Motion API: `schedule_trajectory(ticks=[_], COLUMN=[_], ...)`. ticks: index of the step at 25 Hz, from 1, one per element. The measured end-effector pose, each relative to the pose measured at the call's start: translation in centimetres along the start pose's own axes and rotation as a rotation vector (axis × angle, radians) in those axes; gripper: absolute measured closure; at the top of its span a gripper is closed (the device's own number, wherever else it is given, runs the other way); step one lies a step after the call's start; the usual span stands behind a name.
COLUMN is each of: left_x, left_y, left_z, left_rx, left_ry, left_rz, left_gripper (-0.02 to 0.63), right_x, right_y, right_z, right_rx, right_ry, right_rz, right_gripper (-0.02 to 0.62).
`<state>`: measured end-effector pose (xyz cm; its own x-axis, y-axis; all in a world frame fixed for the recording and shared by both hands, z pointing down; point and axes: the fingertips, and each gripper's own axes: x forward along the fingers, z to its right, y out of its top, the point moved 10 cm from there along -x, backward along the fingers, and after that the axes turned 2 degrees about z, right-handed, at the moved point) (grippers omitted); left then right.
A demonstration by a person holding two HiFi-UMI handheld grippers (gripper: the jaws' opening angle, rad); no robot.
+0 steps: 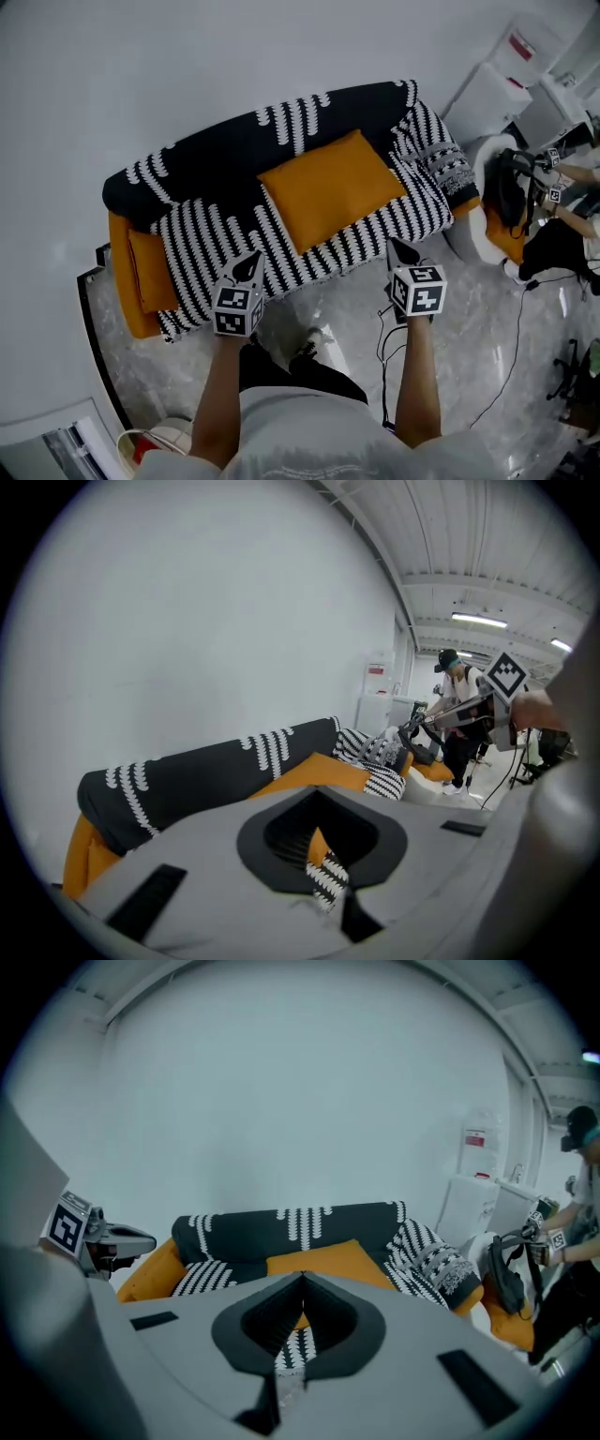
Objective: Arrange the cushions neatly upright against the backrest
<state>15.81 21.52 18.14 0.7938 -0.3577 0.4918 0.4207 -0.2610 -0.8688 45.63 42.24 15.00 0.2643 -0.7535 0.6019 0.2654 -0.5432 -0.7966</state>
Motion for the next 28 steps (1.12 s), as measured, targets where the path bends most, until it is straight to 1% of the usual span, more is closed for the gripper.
schedule_trajectory(ticks=[3, 6, 9, 14, 19, 24, 28], left_x=[1.3, 3.0, 5.1, 9.7, 14.7, 18.7, 20.7], left_y=[1.3, 2.5, 2.8, 3.7, 5.5, 6.6, 6.2], left_z=[1.8, 3.4, 3.8, 4.0, 4.2, 4.1, 3.3], left_rx=[0.023, 0.043, 0.040, 0.006, -0.015, -0.046, -0.095], left_ry=[-0.021, -0.043, -0.054, -0.026, 0.011, 0.064, 0.109], left_rz=[-0.002, -0.004, -0.015, -0.025, -0.035, -0.058, -0.090], left_gripper=[0.588, 0.588, 0.588, 0.588, 0.587, 0.586, 0.586], right_x=[-1.3, -1.5, -1.1, 1.3, 4.9, 9.6, 13.5], right_y=[0.0, 0.2, 0.3, 1.1, 2.8, 5.5, 7.6], right_z=[2.7, 5.8, 8.4, 12.8, 17.0, 21.3, 23.6], right_rx=[0.019, 0.008, 0.011, 0.002, -0.002, -0.062, -0.112], right_ry=[-0.024, -0.054, -0.086, -0.103, -0.078, -0.045, -0.021], right_rz=[0.008, 0.001, -0.005, -0.013, -0.035, -0.101, -0.136], right_gripper=[0.591, 0.592, 0.592, 0.592, 0.592, 0.591, 0.591])
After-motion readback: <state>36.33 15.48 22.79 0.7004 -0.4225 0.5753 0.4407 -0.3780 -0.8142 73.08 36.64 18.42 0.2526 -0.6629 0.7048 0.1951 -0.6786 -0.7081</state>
